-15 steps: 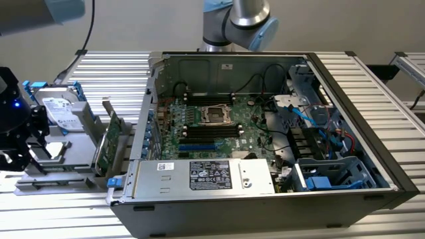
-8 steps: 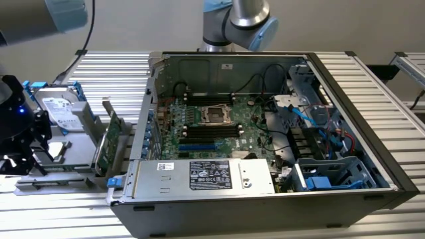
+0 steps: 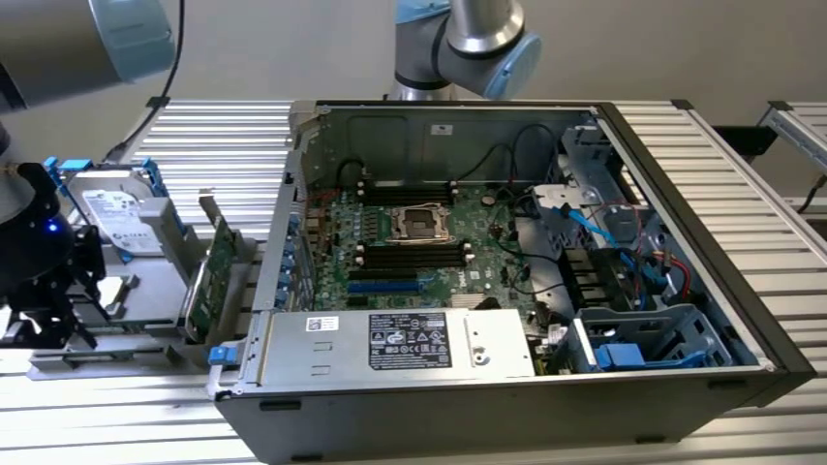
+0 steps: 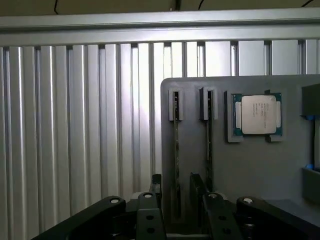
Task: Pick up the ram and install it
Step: 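Pick up the ram and move it above insertion slot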
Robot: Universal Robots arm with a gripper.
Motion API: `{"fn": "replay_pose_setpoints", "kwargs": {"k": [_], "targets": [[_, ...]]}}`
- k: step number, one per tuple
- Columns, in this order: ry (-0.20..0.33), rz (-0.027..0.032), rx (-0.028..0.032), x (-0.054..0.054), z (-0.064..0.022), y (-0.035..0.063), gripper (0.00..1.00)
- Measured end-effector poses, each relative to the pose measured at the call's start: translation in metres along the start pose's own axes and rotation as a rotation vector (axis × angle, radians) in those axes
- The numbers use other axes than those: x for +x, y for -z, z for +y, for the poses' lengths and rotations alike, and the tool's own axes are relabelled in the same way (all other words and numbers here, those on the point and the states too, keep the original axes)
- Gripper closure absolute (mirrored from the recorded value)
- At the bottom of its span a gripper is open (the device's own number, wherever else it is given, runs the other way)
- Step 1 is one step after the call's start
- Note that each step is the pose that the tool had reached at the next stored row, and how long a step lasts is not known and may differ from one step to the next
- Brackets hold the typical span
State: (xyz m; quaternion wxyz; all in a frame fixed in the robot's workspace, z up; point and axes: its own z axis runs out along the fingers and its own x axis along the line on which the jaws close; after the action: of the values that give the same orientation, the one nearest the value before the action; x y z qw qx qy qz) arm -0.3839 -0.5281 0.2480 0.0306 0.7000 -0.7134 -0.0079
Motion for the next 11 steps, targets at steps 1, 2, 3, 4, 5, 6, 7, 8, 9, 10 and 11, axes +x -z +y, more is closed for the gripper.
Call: {"fn": "replay_pose_setpoints", "kwargs": {"k": [1,2,3,4,5,6,7,8,9,10,11], "targets": [[0.004,0.0,0.0006,0.0,0.0,-0.0019,0.64],[0.008,0.0,0.0014,0.0,0.0001,-0.0037,0.64],[0.012,-0.0002,0.0022,0.0,0.0,-0.0055,0.64],[0.016,-0.0006,0.0029,0.0,0.0,-0.0073,0.64],[0.021,-0.001,0.0034,0.0,-0.0001,-0.009,0.64],[0.025,-0.0014,0.0039,0.0,-0.0002,-0.011,0.64],[0.029,-0.002,0.0042,0.0,-0.0003,-0.0128,0.64],[0.032,-0.0022,0.0042,0.0,-0.0003,-0.0146,0.64],[0.035,-0.0024,0.0043,0.0,-0.0004,-0.0164,0.64],[0.039,-0.0026,0.0043,0.0,-0.0005,-0.0182,0.64],[0.043,-0.0028,0.0045,0.0,-0.0006,-0.02,0.64]]}}
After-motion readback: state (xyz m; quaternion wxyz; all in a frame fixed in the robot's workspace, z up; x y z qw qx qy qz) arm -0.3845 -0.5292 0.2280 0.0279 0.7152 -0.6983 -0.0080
